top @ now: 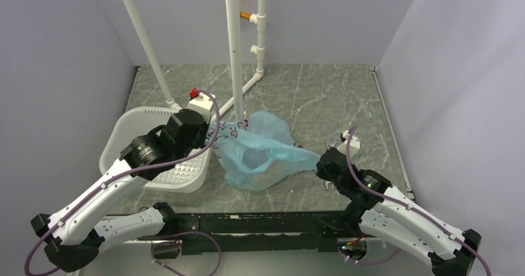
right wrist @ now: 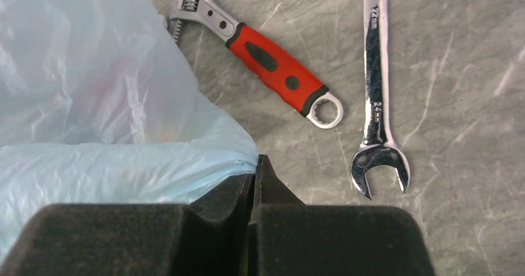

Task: Take the fake fruits out of the plastic bag
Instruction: Adjust the plastic bag at the center of the board.

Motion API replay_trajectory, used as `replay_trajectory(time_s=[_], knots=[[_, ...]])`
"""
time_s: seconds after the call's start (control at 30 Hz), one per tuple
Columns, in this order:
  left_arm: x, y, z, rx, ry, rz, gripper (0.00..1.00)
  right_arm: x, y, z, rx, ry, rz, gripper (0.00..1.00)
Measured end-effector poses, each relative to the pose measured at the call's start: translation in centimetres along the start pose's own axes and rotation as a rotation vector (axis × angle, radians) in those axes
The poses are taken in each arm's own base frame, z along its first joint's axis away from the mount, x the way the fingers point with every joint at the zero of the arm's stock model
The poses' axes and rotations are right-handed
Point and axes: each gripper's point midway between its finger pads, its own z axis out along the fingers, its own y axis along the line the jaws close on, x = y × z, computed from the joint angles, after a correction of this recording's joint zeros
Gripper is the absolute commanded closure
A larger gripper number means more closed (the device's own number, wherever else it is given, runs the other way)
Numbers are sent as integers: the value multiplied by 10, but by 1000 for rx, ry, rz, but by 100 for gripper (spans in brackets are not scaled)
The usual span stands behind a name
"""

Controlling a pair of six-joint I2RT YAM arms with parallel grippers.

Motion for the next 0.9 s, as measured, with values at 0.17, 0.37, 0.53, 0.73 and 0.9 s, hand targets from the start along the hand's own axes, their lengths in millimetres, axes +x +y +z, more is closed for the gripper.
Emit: replay_trajectory(time_s=[0.17, 0.37, 0.53, 0.73, 0.9], knots=[[3, 16, -3, -19, 3, -23, 100, -7, -7, -1, 14, -21, 26, 100], [9, -7, 3, 98, 43, -2, 80, -2, 10, -3, -82, 25, -62, 73], [16, -27, 0, 216, 54, -8, 41, -2, 24, -11, -161, 65, -143, 46], [12, -44, -23, 370, 11, -27, 26, -26, 54, -41, -305, 40, -154, 23], [-24, -55, -65, 521, -104, -60, 18, -41, 82, -76, -508, 15, -194, 17]])
